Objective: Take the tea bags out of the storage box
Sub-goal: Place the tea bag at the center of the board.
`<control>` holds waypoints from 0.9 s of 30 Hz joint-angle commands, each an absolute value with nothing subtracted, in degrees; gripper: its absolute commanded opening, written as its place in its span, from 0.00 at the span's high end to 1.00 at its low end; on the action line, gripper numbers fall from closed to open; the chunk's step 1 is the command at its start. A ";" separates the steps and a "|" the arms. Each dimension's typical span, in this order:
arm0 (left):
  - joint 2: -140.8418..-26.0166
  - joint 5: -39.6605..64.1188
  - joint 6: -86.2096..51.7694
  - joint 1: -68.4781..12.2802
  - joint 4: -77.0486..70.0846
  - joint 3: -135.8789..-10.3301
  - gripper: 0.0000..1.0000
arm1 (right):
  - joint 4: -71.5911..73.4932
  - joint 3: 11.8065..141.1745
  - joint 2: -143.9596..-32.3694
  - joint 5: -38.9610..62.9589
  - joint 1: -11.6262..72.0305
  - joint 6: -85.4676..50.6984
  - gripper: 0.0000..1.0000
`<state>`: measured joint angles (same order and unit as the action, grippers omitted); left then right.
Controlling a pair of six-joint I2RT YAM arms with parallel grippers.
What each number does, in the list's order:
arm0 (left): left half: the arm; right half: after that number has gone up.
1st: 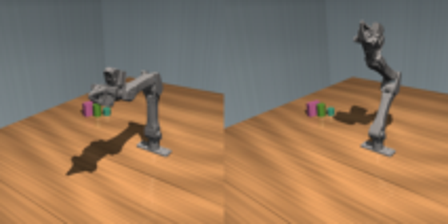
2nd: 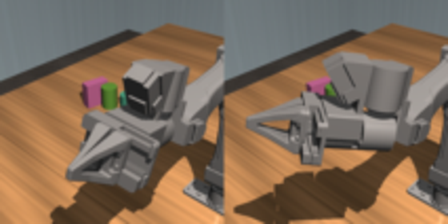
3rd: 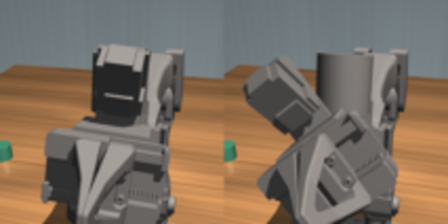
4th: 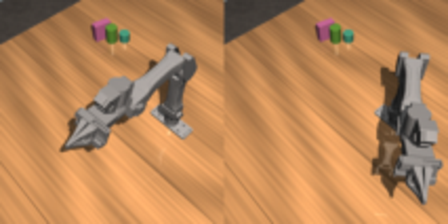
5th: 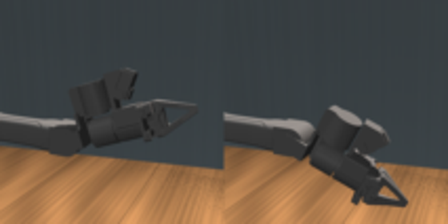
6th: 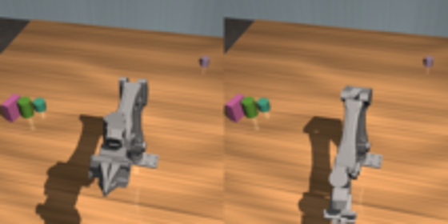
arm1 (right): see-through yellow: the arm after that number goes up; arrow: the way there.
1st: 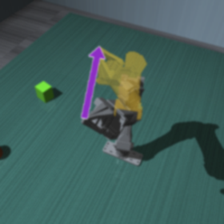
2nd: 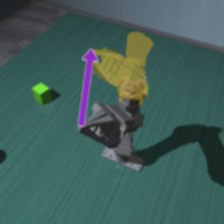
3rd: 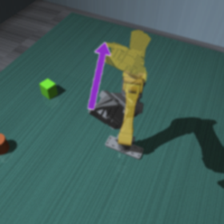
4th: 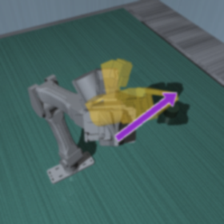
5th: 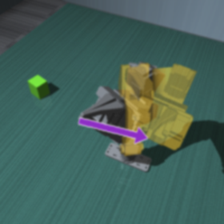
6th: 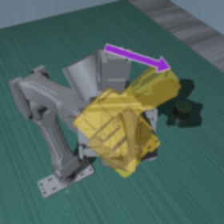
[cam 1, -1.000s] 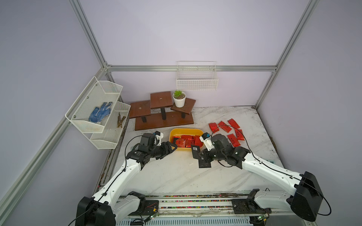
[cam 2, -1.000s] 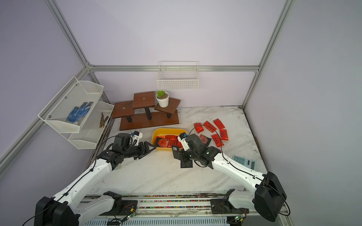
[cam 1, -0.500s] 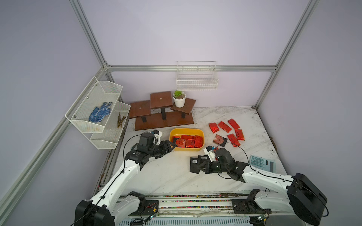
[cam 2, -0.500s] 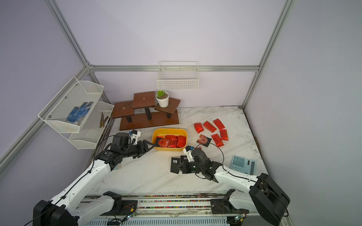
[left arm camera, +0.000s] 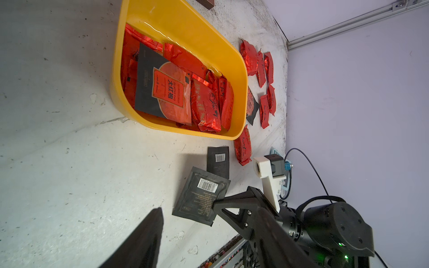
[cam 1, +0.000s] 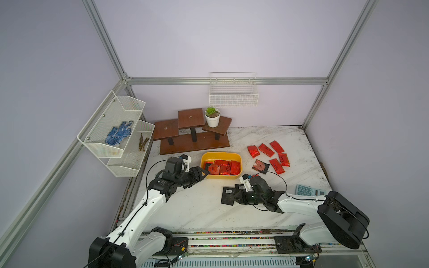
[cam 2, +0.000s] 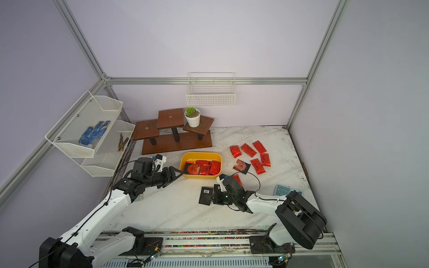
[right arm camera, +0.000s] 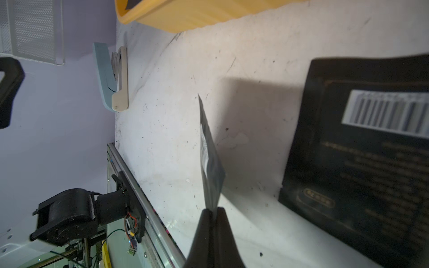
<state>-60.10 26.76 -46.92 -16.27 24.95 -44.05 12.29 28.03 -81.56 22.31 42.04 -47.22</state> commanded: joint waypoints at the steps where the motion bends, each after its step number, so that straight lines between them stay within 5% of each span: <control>1: -60.26 26.46 -45.45 -16.41 24.08 -45.91 0.34 | 7.76 30.36 -81.28 17.76 41.31 -44.36 0.83; 7: -62.41 26.56 -44.85 -16.06 23.46 -46.17 0.34 | -2.15 32.05 -76.39 11.35 40.86 -39.86 0.65; 18: -66.75 31.44 -42.88 -9.43 22.56 -47.62 0.34 | -14.26 40.17 -67.63 6.52 40.83 -28.70 0.60; 27: -69.34 36.42 -43.51 -4.55 18.65 -45.67 0.34 | -18.55 59.85 -83.10 14.56 40.70 -20.56 0.48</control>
